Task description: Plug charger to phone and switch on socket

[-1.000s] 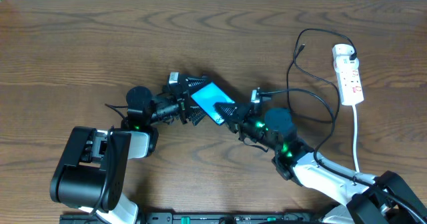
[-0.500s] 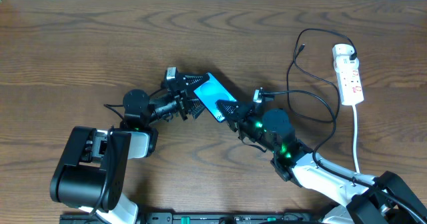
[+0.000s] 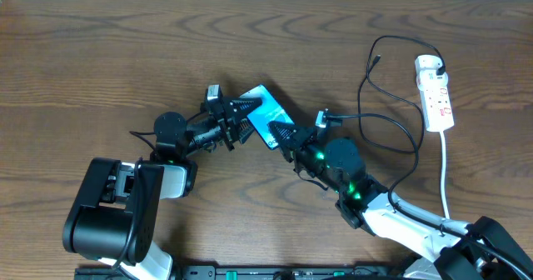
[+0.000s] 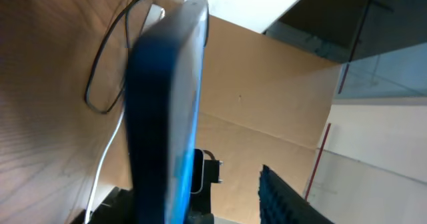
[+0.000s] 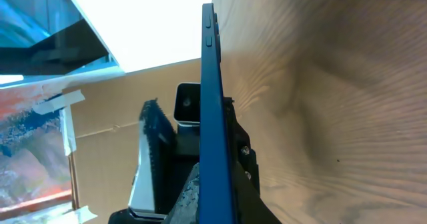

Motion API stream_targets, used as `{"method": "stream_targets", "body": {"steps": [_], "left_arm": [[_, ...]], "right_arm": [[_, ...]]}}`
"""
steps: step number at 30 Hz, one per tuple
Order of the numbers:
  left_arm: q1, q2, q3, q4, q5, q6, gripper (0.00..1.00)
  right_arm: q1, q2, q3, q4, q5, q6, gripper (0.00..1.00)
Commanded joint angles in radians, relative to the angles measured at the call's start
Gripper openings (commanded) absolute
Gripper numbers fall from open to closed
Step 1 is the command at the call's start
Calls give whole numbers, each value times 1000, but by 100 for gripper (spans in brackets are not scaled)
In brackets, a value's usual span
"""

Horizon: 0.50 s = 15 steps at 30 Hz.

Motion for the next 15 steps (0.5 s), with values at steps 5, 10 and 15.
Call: {"method": "stream_targets", "body": {"steps": [5,10,15], "left_arm": [[0,-6,8,25,-55,21,38],[0,-6,8,25,-66,33,24],[0,-6,8,25,-66,33,8]], "right_arm": [[58,0,-1,-17,-13,39,1],[65,0,-1,-9,-21,68,1],[73,0,-1,7,-56,87,1]]}}
